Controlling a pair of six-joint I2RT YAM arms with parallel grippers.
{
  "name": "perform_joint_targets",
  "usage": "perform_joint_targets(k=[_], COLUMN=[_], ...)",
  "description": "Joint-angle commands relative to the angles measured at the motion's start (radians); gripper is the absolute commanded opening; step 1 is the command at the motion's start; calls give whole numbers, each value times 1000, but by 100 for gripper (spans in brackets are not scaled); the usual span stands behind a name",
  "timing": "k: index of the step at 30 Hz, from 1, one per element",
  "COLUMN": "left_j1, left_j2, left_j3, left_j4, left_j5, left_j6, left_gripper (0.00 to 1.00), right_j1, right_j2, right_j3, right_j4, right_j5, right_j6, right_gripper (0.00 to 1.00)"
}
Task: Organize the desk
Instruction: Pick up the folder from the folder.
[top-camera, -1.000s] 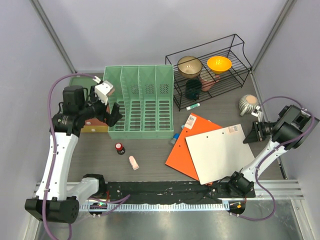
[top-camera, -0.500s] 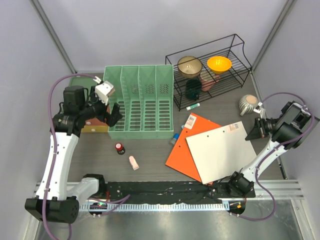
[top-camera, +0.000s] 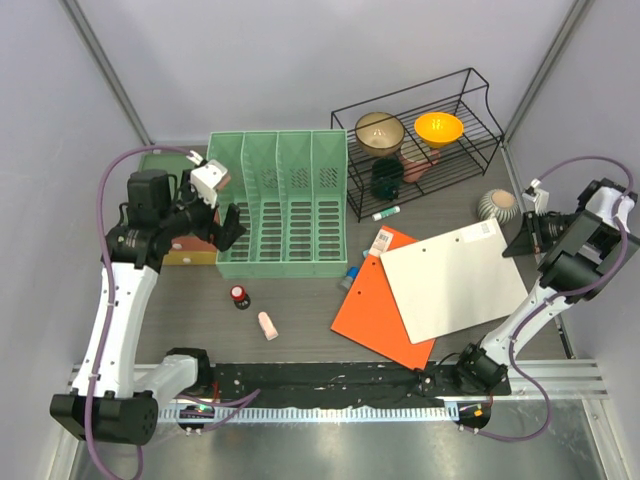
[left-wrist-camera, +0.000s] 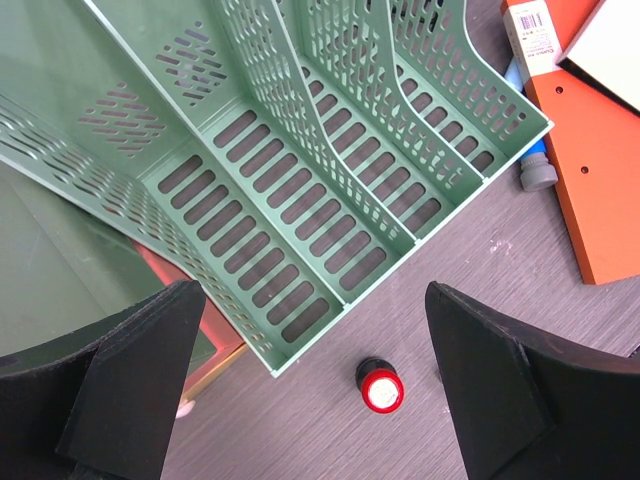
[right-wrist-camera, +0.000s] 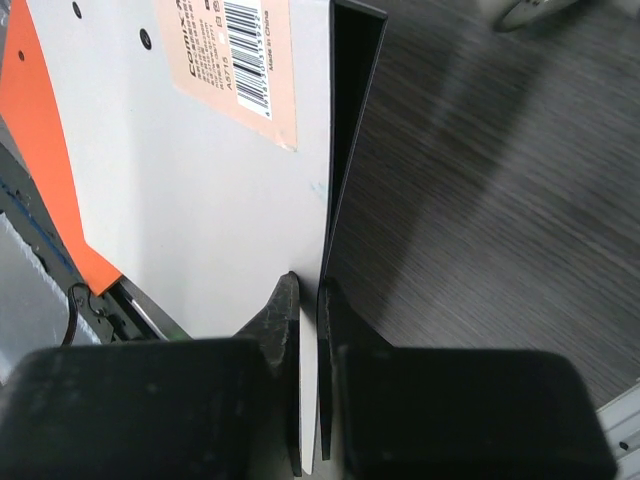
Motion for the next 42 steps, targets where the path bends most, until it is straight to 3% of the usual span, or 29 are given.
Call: perform_joint_targets(k=[1, 26, 42], left_j1=[-4, -4, -53], left_j2=[4, -10, 46], left_j3=[7, -3, 88], left_j4=[50, 101, 92], left_j5=[5, 33, 57], left_j6=[-7, -42, -47], left_gripper=[100, 100, 100], right_j1=[-21, 91, 212], right_j2=[-80, -246, -375], right_j3=[91, 255, 328], right_j4=[-16, -14, -13], right_j5=[-46, -155, -93], right_j6=[36, 259, 340], right_gripper=[1, 1, 1])
